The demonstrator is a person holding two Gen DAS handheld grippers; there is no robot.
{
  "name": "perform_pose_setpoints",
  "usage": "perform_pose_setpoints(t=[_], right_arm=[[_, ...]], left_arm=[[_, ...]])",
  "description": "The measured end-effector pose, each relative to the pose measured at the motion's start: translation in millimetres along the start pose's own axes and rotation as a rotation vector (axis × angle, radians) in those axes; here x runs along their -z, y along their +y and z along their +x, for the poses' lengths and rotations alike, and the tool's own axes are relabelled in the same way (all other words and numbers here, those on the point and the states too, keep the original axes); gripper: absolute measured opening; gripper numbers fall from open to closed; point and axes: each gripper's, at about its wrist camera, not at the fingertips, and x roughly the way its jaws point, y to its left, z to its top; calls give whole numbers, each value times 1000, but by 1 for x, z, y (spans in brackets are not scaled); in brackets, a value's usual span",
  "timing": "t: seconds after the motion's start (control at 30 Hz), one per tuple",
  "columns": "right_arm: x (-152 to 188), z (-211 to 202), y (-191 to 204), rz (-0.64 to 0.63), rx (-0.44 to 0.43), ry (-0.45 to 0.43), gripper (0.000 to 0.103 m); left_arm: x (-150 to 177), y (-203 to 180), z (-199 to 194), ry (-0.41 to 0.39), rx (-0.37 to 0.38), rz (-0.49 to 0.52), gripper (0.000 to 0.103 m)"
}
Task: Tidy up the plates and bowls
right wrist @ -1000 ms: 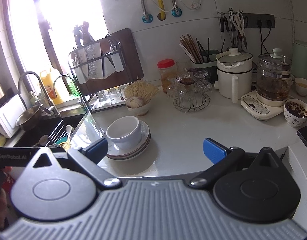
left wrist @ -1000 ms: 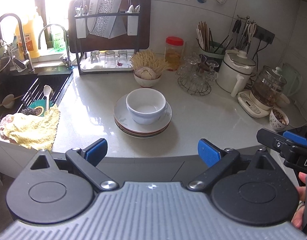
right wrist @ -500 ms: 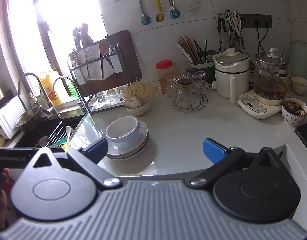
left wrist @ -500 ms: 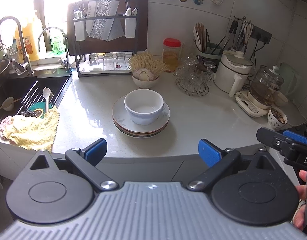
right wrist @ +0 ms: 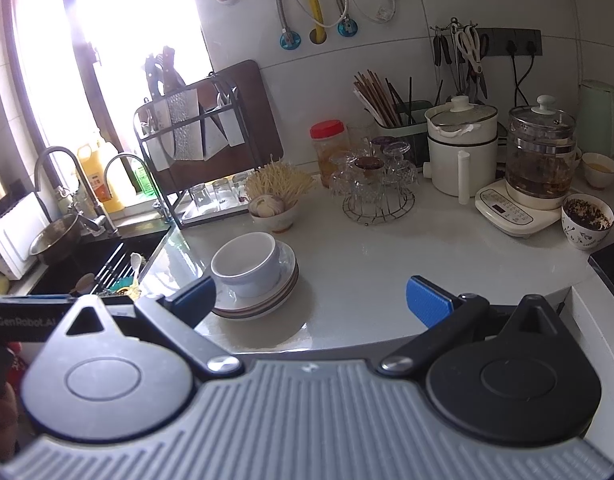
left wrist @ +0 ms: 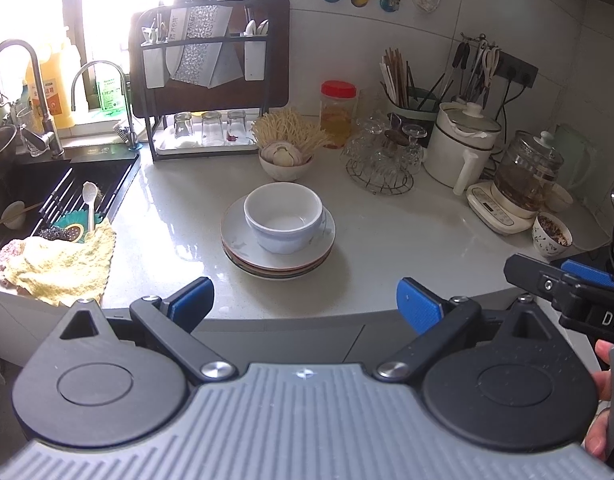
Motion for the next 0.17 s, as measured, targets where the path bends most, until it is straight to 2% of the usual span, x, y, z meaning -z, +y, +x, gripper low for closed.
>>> perform_pose_setpoints(t=[0.17], right_arm=[[1,0,2,-8,2,-3,103]], left_arm=[[0,2,-1,-3,0,-4,100]])
